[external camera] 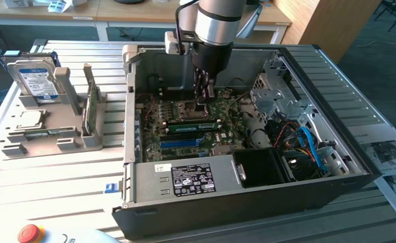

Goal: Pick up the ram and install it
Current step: 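Press down the ram until it locks into place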

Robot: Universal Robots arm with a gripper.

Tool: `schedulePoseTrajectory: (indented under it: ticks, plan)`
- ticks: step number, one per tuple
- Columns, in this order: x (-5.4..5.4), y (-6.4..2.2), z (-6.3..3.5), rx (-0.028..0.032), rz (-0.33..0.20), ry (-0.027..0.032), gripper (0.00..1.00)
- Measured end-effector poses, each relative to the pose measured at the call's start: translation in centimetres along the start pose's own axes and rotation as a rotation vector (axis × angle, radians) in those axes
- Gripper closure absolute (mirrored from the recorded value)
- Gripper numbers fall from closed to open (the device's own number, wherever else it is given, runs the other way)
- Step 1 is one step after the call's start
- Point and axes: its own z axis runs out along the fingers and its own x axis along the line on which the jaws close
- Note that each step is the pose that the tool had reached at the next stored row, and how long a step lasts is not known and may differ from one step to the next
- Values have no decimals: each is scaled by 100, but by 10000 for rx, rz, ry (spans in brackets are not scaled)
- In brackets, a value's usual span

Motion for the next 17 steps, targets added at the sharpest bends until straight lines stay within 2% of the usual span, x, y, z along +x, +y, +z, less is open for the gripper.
schedulePoseTrajectory:
  ticks: [7,12,13,16,17]
  plan:
    - [0,0,-1,3,-1,1,90]
    - [0,0,-1,33,1,1,90]
    - [0,0,0,43,2,0,90]
    - [0,0,0,126,7,-2,90]
    - [0,0,0,128,6,-1,90]
